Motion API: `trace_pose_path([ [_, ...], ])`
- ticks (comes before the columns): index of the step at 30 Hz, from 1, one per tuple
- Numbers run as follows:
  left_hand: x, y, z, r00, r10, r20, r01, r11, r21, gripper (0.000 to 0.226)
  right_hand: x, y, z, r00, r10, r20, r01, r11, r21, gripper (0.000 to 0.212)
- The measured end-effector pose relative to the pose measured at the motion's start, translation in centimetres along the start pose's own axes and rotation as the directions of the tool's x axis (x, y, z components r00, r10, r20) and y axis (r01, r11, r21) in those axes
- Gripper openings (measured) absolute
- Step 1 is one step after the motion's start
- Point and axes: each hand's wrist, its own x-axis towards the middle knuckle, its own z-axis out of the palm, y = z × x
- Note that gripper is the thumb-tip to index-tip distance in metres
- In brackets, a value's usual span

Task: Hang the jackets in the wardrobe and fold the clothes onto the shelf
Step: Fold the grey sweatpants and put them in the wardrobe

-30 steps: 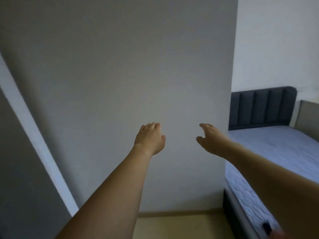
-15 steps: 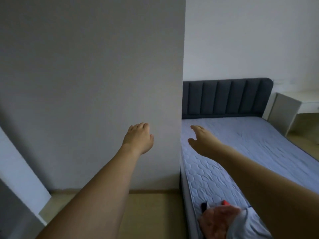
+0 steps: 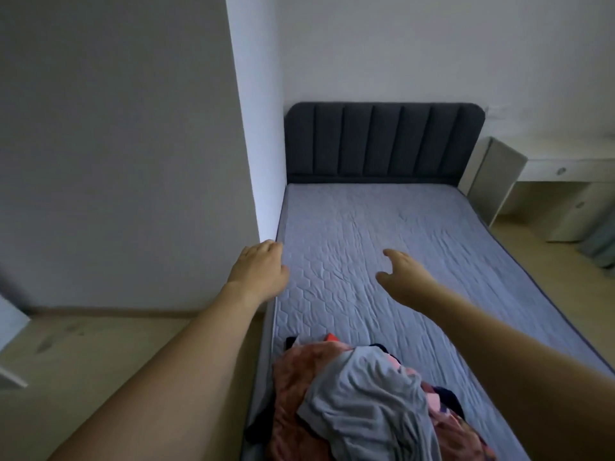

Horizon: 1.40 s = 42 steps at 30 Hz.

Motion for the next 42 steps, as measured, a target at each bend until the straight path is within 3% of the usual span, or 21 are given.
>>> trace_pose_path([
  [7, 3.6, 8.3, 11.9, 0.975, -0.163, 0.151, 0.187, 0.968, -0.164, 0.038, 2.5, 13.6, 0.8, 0.990, 0.045, 0.132, -0.042, 0.999, -0.027, 0.065],
  [12, 3.9, 11.3, 24.2, 0.899, -0.353, 0.259, 0.426, 0.844, -0.327, 0.050, 6.5, 22.3, 6.2, 0.955, -0.008, 0.296, 0.030, 0.997, -0.071, 0.060],
  [16, 0.1, 9.0, 36.5, 0.745, -0.521, 0.416, 0.663, 0.640, -0.388, 0.032, 9.5, 25.7, 15.7, 0.876, -0.131, 0.465, 0.195, 0.976, -0.092, 0.058],
  [19, -5.6, 7.4, 46.1, 0.596, -0.517, 0.614, 0.800, 0.450, -0.397, 0.013, 12.0, 26.5, 24.8, 0.786, -0.221, 0.578, 0.365, 0.920, -0.144, 0.059],
  [21, -9.3, 6.7, 52.0, 0.544, -0.515, 0.663, 0.839, 0.347, -0.419, 0.007, 13.2, 25.4, 31.1, 0.724, -0.327, 0.607, 0.524, 0.833, -0.177, 0.058],
  [25, -13.7, 6.7, 60.6, 0.351, -0.480, 0.804, 0.930, 0.080, -0.359, 0.044, 13.7, 21.6, 43.5, 0.533, -0.499, 0.684, 0.756, 0.643, -0.120, 0.059],
  [27, -14.4, 6.6, 63.1, 0.357, -0.476, 0.804, 0.914, -0.001, -0.406, 0.059, 13.4, 20.4, 49.2, 0.456, -0.524, 0.720, 0.834, 0.534, -0.140, 0.063],
  [29, -14.6, 6.8, 64.5, 0.403, -0.462, 0.790, 0.871, -0.072, -0.487, 0.065, 12.5, 19.8, 53.6, 0.424, -0.466, 0.777, 0.866, 0.461, -0.195, 0.083],
  [31, -14.7, 7.4, 65.1, 0.438, -0.432, 0.788, 0.843, -0.107, -0.527, 0.064, 11.7, 19.4, 56.2, 0.461, -0.396, 0.794, 0.857, 0.432, -0.281, 0.100],
  [32, -14.9, 7.8, 65.1, 0.450, -0.428, 0.784, 0.833, -0.113, -0.541, 0.058, 11.3, 19.0, 56.7, 0.484, -0.380, 0.788, 0.854, 0.403, -0.330, 0.098],
  [34, -15.8, 8.7, 64.6, 0.469, -0.436, 0.768, 0.793, -0.175, -0.584, 0.034, 11.0, 18.2, 56.4, 0.480, -0.390, 0.786, 0.863, 0.369, -0.344, 0.074],
  [36, -17.2, 9.2, 63.5, 0.467, -0.471, 0.749, 0.748, -0.241, -0.618, 0.016, 11.0, 17.4, 54.6, 0.455, -0.416, 0.788, 0.848, 0.473, -0.240, 0.056],
  [39, -18.7, 10.0, 60.8, 0.448, -0.492, 0.746, 0.716, -0.302, -0.629, 0.029, 10.5, 16.6, 49.2, 0.383, -0.495, 0.780, 0.833, 0.550, -0.059, 0.040],
  [40, -18.6, 10.4, 59.6, 0.459, -0.485, 0.744, 0.715, -0.295, -0.634, 0.031, 10.4, 16.4, 46.7, 0.370, -0.520, 0.770, 0.827, 0.562, -0.018, 0.026],
  [42, -18.0, 11.8, 57.0, 0.501, -0.485, 0.717, 0.711, -0.243, -0.660, 0.029, 9.9, 15.7, 41.0, 0.350, -0.561, 0.750, 0.816, 0.576, 0.049, 0.023],
])
